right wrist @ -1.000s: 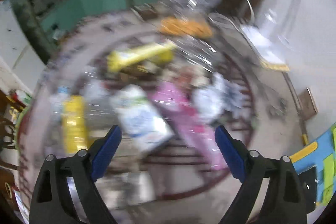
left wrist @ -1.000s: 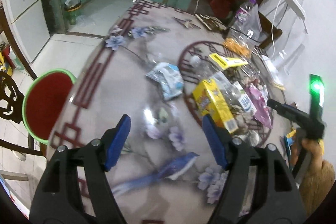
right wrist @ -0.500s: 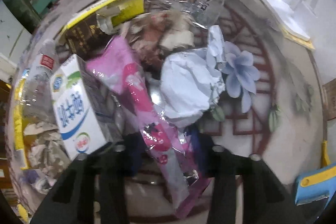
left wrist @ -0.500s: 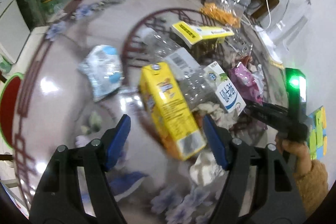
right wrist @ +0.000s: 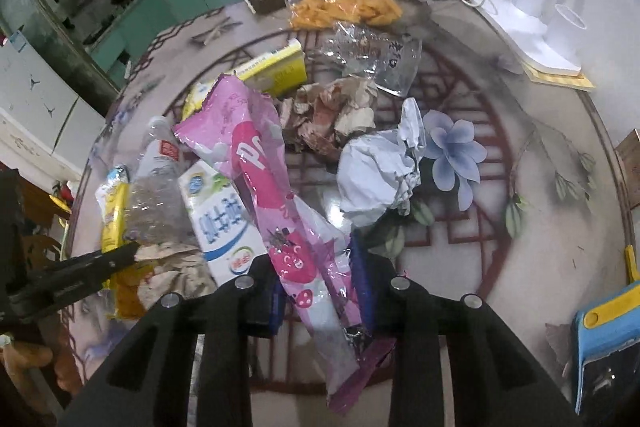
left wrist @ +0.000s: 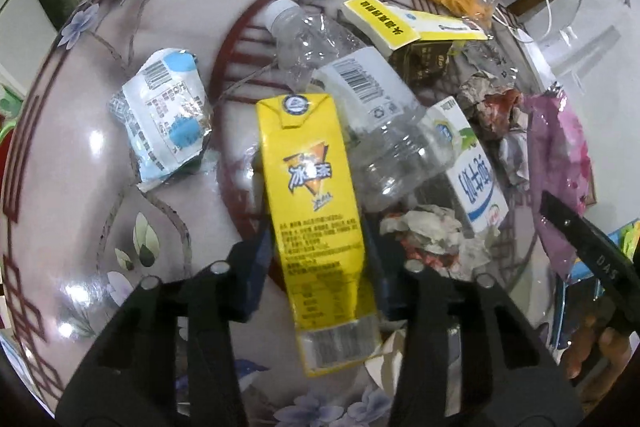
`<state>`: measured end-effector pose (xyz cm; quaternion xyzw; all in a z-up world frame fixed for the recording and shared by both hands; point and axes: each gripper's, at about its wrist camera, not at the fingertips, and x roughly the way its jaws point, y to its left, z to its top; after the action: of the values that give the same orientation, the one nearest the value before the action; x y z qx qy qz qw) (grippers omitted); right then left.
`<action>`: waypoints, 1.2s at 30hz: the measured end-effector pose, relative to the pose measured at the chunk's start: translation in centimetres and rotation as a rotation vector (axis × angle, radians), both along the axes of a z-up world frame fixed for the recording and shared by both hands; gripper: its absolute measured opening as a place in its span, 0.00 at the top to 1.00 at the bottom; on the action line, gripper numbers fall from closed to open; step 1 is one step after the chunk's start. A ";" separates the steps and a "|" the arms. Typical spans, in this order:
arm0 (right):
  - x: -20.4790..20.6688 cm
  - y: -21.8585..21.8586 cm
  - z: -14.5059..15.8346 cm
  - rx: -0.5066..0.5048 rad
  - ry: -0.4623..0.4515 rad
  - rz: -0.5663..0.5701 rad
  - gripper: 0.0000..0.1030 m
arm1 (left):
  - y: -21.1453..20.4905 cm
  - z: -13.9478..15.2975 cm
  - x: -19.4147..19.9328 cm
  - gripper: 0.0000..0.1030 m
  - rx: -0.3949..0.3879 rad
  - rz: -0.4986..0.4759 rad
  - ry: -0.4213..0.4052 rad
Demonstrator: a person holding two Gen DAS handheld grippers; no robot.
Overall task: Collect trash
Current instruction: 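Grasp the yellow tea carton with the left tool while the right tool lifts the pink bag, then carry the yellow carton and pink bag over the red bucket and release both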
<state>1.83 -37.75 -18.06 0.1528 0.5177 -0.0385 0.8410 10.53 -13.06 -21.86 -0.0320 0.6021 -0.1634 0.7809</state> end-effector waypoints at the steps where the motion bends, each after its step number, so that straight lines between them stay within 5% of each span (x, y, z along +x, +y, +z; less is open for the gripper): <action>1: 0.5 0.5 0.4 0.001 -0.008 0.000 0.73 | 0.3 0.2 -0.1 0.67 -0.008 -0.004 -0.001; 19: -0.9 8.2 7.2 -0.001 -0.160 0.120 0.73 | 6.7 11.7 -5.5 0.67 -0.048 0.010 -0.317; 36: -1.9 14.4 10.3 0.000 -0.228 0.202 0.73 | 13.0 15.4 -8.6 0.67 -0.018 0.078 -0.449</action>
<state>-0.03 -23.31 -7.79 0.1031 0.4315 0.0639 0.8939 1.91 -0.10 -6.51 -0.0250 0.4100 -0.1412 0.9007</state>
